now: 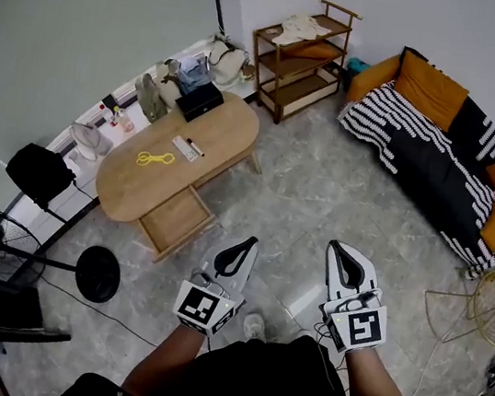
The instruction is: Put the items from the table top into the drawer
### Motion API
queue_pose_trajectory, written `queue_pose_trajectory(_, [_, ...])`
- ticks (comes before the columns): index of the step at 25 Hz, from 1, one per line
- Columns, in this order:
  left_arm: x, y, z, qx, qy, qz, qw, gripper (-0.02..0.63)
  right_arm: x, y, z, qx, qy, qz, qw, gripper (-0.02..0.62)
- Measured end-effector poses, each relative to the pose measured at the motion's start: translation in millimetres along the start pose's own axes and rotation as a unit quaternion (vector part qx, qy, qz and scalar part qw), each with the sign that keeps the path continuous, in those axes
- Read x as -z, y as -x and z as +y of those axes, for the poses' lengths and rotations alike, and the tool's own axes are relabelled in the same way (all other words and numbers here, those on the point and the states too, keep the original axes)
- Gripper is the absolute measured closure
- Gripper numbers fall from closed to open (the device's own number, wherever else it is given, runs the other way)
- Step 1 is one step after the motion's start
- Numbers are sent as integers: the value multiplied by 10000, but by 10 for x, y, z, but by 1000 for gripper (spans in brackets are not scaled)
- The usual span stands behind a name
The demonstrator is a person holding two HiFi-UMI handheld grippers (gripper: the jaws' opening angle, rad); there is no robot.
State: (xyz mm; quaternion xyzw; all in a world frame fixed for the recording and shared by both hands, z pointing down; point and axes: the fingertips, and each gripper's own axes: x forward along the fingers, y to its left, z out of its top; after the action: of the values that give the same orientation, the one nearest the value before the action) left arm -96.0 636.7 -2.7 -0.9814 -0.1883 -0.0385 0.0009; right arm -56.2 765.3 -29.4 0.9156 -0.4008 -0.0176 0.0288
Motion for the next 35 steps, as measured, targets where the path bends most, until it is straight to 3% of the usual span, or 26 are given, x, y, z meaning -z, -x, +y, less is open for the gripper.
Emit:
queue_pose_trajectory(11, [88,206,856,-588,106,77,9982,588,23,-860,373,-551,-181,85,9983,598])
queue_pose_trajectory(16, [133,144,1343,-1110,128,133,9937,588,44,-1469,400,-1009,-162,-20,9948,598])
queue_pose_trajectory(26, [158,-271,2248,-2031,198,329,9784,588,81,-2690,209,-1798,-261,125,9833,598])
queue_pose_trajectory(35, [199,-713,2961,-2873,293,586,9556,588,286,-3809,45,-2708,-383,301,9614,598])
